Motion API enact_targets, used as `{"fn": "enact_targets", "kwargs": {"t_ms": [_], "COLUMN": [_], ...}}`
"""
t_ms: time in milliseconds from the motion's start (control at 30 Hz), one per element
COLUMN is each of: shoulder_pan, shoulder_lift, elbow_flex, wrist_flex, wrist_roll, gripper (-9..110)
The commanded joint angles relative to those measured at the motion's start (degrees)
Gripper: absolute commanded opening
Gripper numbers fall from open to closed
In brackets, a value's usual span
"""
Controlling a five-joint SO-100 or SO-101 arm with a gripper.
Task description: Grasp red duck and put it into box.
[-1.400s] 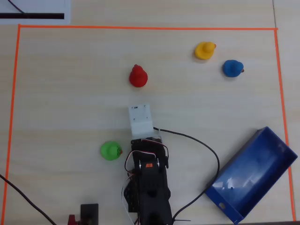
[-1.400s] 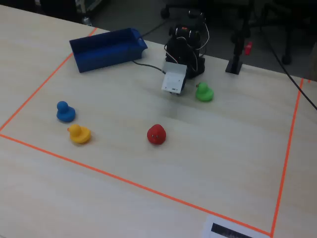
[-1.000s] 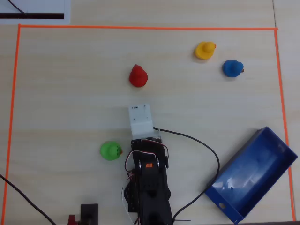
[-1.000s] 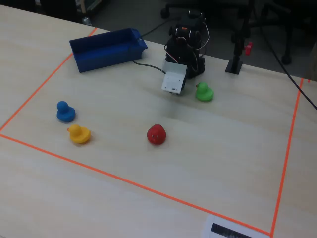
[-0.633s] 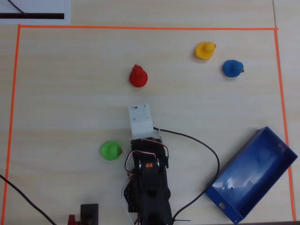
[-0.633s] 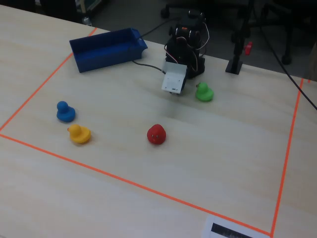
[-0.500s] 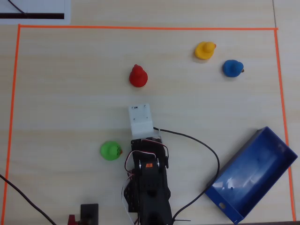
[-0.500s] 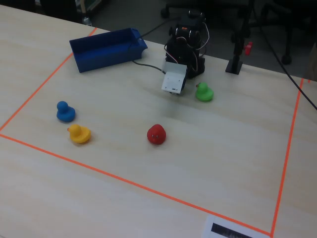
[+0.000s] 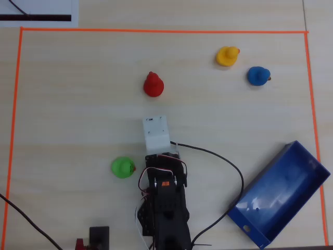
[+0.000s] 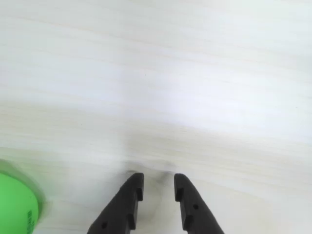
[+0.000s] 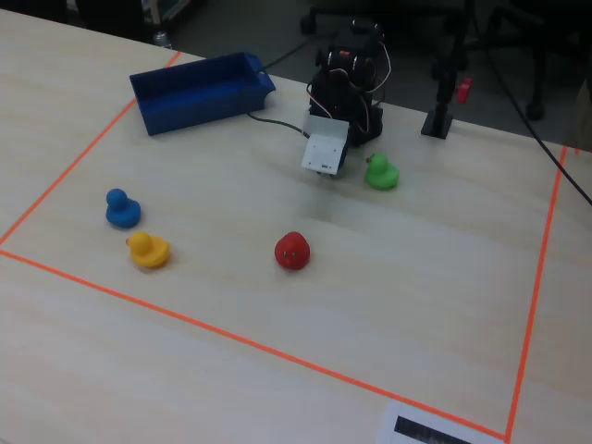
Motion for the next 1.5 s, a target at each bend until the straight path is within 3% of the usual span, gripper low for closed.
{"fn": "enact_targets", "kwargs": {"t_ms": [0, 1133, 1467], "shoulder_pan": [0.53, -0.62, -0.35], "shoulder_lift": [-0.09, -0.18, -9.14], "elbow_flex": [0.35, 0.35, -4.22], "wrist_flex": [0.79, 0.79, -5.19], "wrist_roll": [0.00, 0.09, -0.44], "gripper": [6, 0, 0]}}
